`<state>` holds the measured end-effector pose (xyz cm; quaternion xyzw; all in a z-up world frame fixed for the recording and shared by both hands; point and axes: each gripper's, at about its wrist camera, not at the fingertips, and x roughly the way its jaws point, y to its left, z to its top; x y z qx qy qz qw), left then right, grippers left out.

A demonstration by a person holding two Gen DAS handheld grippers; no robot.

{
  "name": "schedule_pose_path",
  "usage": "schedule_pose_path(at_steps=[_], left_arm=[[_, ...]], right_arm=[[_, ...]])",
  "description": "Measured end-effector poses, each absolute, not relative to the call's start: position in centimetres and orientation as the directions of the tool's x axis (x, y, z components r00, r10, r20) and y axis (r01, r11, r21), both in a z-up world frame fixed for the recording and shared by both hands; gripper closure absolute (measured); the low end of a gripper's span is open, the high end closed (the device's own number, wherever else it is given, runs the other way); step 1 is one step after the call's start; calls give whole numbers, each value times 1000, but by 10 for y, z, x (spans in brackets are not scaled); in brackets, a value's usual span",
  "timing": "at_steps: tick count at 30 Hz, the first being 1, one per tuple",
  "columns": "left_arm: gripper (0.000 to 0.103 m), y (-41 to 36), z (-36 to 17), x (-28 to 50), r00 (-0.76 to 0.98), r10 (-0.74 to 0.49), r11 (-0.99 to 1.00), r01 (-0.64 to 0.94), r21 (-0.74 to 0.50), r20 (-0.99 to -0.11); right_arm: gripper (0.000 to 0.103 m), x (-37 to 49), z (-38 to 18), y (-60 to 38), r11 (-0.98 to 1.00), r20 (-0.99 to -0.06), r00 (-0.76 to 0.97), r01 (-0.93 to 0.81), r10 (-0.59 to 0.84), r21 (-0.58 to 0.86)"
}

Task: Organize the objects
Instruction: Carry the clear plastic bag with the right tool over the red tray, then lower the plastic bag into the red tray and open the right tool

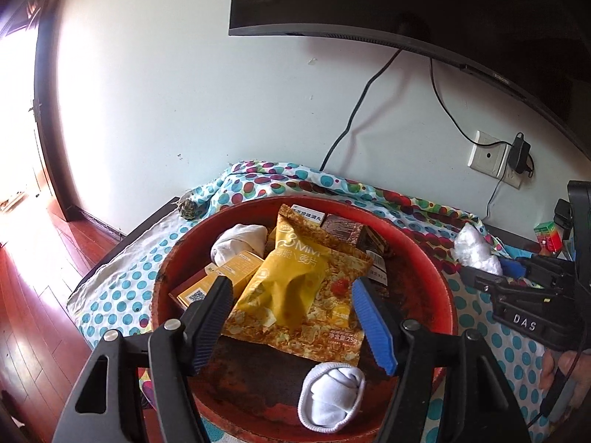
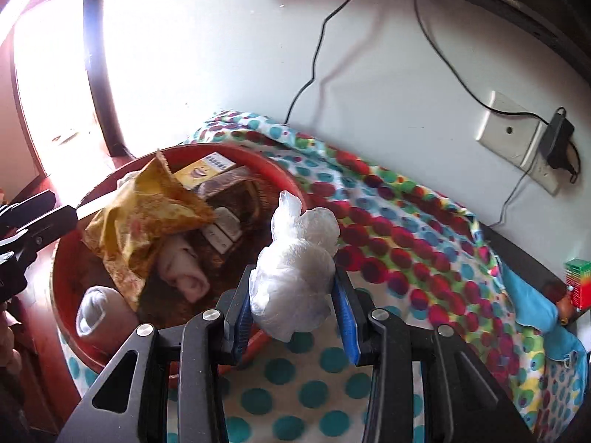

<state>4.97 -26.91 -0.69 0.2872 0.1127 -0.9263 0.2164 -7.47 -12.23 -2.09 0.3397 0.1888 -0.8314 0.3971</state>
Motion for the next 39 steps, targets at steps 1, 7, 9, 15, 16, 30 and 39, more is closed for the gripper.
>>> schedule_pose_path(at_steps=[1,7,9,15,16,30,39], left_arm=[[34,-273,-6,52,-741,-338,-876,473,-94,-580],[34,-285,-7,56,-729,-351,-859,500,-107,-588],[34,-286,-7,56,-729,-350,-858,501,-111,-588],[34,-282,-9,53,-718,-365,-861,503,-79,-593],[34,-281,-9,53,-716,-367,-861,503,-74,-594],[33,-278,-10,49,-691,-388,-850,524,-52,-610],[33,-279,-11,48,-676,-393,-843,535,-48,-623]], right_arm=[[66,-71,-23,-131,-603,-723,-434,797,-537,-31],[66,-54,-41,-166,-563,-768,-368,826,-525,-11],[66,-47,-45,-169,-558,-778,-362,830,-513,-17],[65,-47,-56,-170,-559,-809,-326,829,-490,5],[65,-47,-58,-170,-559,-812,-323,829,-486,5],[58,-44,-63,-173,-567,-824,-315,823,-472,10],[24,-41,-44,-165,-583,-801,-343,813,-491,9]])
